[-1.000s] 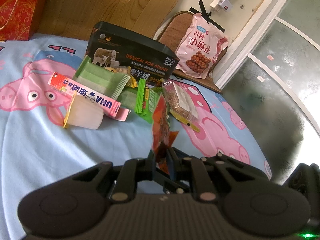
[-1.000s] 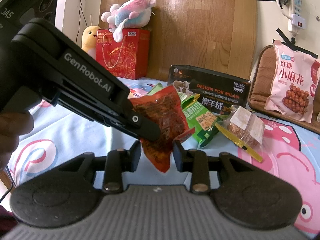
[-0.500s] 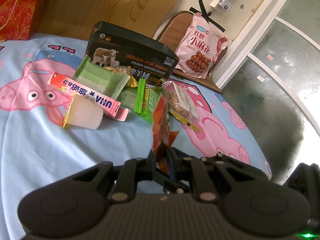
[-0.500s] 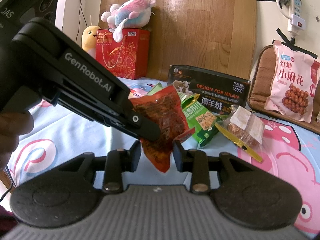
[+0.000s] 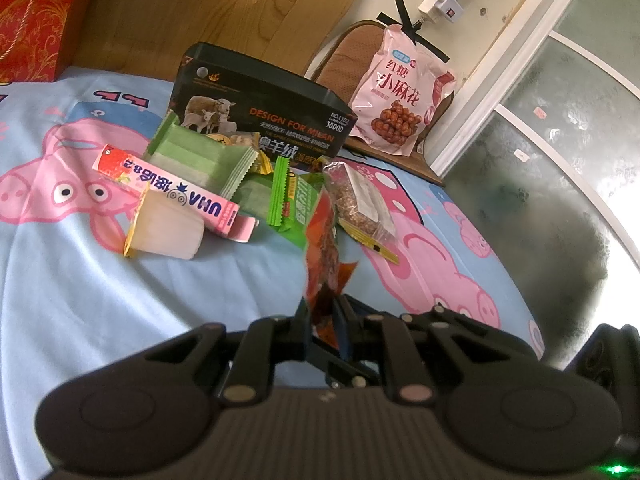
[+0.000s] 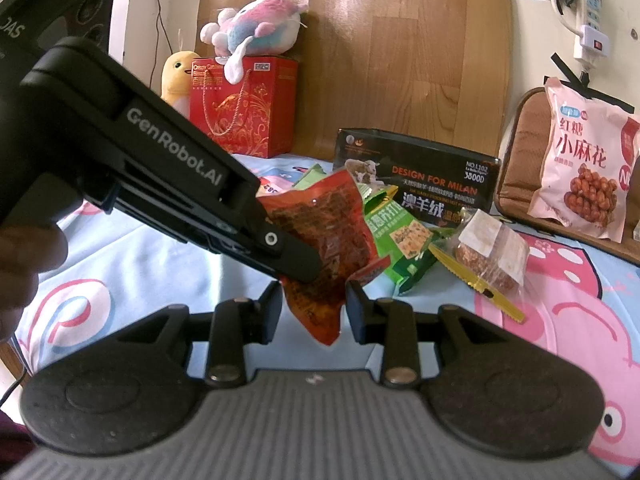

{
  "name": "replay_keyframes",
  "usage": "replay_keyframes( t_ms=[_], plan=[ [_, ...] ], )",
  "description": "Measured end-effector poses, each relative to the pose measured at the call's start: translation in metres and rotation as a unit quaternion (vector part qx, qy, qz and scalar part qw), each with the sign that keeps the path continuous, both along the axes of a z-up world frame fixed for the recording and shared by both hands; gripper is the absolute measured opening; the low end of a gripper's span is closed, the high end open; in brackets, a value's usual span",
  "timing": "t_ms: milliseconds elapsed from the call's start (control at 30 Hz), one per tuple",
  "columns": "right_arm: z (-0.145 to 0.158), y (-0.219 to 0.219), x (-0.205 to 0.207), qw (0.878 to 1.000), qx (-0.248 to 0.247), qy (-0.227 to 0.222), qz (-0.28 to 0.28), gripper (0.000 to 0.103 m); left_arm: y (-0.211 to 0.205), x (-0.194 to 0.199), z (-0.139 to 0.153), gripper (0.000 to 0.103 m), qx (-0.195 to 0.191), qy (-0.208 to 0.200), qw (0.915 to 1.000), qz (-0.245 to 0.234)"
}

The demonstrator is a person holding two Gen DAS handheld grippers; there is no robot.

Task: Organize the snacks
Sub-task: 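Carry the orange-red packet with the right tool toward the black box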

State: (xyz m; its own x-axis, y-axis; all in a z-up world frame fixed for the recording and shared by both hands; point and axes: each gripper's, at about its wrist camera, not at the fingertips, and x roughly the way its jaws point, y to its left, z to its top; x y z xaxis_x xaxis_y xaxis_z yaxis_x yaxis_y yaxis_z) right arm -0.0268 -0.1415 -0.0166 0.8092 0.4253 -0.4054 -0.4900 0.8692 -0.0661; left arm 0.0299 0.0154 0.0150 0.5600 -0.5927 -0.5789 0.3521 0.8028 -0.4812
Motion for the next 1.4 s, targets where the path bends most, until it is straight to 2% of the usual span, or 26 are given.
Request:
replay_keyframes(
  t_ms=[500, 800, 1100, 1267, 1400],
  plan=[
    [0.001, 0.0, 0.002, 1.0, 0.002, -0.006, -0.002, 0.037, -0.004, 0.001, 0.005, 0.012, 0.004, -0.009, 0.9999, -0.004],
    [0.023, -0.001, 0.011, 0.998, -0.013, -0.066, -0.01, 0.037, -0.009, 0.018, 0.039, 0.012, 0.008, -0.056, 0.9982, -0.019],
    [0.054, -0.004, 0.066, 0.986, -0.047, -0.157, -0.033, 0.037, -0.027, 0.078, 0.085, 0.012, 0.007, -0.119, 0.9926, -0.019],
    [0.063, -0.006, 0.113, 0.984, -0.058, -0.162, -0.043, 0.037, -0.034, 0.126, 0.091, 0.012, 0.009, -0.127, 0.9918, -0.007],
    [0.064, -0.008, 0.151, 0.986, -0.062, -0.145, -0.047, 0.037, -0.037, 0.164, 0.085, 0.014, 0.012, -0.118, 0.993, 0.006]
  ],
)
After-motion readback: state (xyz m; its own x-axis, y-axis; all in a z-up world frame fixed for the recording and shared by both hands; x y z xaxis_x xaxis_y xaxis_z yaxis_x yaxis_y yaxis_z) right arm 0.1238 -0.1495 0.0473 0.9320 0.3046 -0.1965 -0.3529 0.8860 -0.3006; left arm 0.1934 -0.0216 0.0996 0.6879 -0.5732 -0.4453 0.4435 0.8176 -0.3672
